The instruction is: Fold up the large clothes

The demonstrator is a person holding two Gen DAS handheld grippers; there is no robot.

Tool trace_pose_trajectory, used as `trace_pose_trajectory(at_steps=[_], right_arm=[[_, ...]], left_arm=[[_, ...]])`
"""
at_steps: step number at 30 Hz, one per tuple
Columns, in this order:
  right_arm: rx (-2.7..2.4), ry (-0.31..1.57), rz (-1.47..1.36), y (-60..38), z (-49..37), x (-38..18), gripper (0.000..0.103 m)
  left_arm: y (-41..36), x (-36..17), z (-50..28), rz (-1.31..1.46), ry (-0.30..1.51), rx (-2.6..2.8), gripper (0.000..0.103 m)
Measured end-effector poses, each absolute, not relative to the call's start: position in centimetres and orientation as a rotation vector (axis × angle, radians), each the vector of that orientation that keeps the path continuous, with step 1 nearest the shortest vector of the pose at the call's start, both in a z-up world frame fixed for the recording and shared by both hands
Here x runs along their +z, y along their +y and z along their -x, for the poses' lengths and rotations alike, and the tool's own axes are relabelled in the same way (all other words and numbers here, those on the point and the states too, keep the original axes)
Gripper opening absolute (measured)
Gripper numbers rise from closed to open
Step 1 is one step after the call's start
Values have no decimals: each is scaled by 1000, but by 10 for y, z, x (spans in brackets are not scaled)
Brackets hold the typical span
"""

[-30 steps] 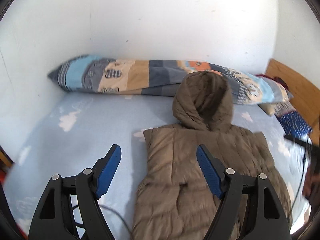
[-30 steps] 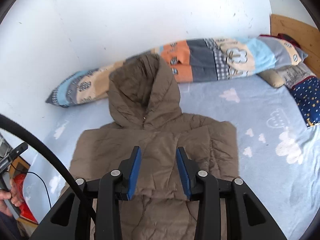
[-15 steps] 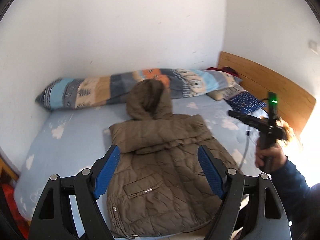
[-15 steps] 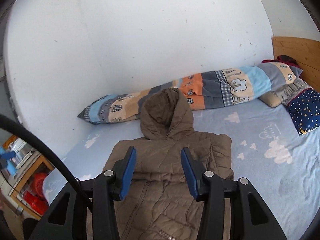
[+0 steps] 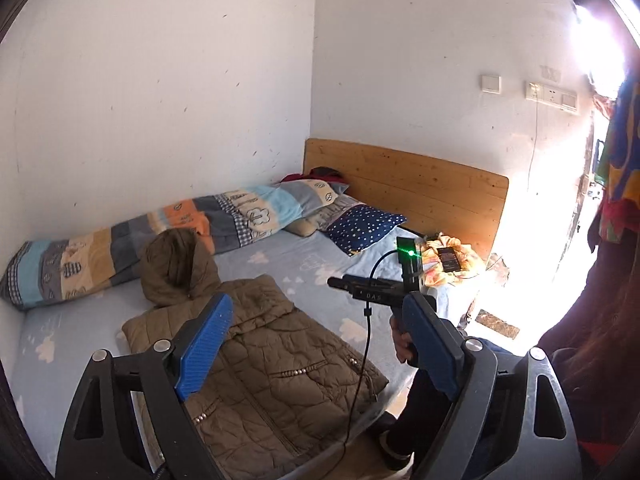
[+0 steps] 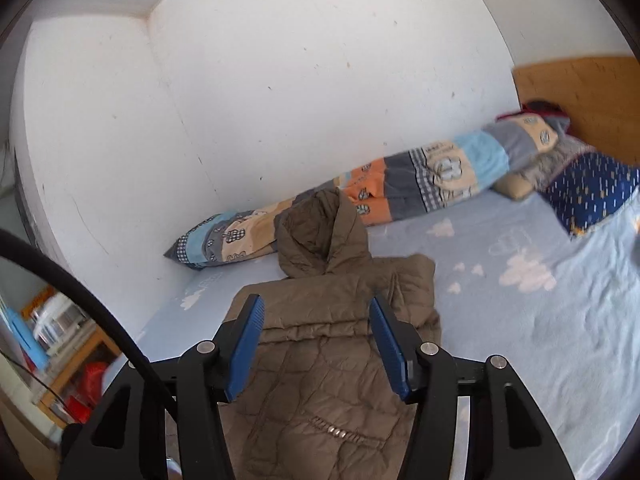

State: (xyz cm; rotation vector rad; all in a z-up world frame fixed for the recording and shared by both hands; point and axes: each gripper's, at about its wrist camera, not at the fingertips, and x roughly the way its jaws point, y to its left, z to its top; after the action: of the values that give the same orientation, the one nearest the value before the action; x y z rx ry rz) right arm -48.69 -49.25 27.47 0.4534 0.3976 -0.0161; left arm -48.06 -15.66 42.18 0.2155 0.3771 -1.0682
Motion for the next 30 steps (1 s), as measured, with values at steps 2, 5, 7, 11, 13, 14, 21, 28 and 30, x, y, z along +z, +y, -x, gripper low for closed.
trace_pose_trajectory(at_steps=[2, 5, 7, 11, 13, 14, 21, 28, 30], right_arm=[[-21, 408, -464, -492, 487, 272, 60], [-34, 433, -434, -483, 486, 267, 60], [-39, 453, -416, -476, 483, 262, 59], [-53, 506, -416, -466, 477, 251, 60], [-60, 547, -388, -459, 474, 248, 60], [-57, 560, -379, -456, 472, 247, 59], [-21, 671, -294, -443, 441, 203, 74], [56, 696, -331, -444, 405, 195, 72], [57, 712, -335, -446, 397, 191, 72]], left_arm=[[-162, 415, 474, -205, 398, -1075, 88], [-176, 391, 448, -211, 461, -1077, 88], [-188, 370, 426, -232, 502, -1059, 88], [-206, 312, 362, -199, 614, -996, 88], [-207, 287, 337, -169, 649, -938, 88], [-207, 275, 325, -150, 668, -923, 88], [-203, 216, 238, -84, 753, -797, 88], [-211, 177, 150, -26, 763, -714, 88], [-210, 156, 124, -19, 788, -667, 88]])
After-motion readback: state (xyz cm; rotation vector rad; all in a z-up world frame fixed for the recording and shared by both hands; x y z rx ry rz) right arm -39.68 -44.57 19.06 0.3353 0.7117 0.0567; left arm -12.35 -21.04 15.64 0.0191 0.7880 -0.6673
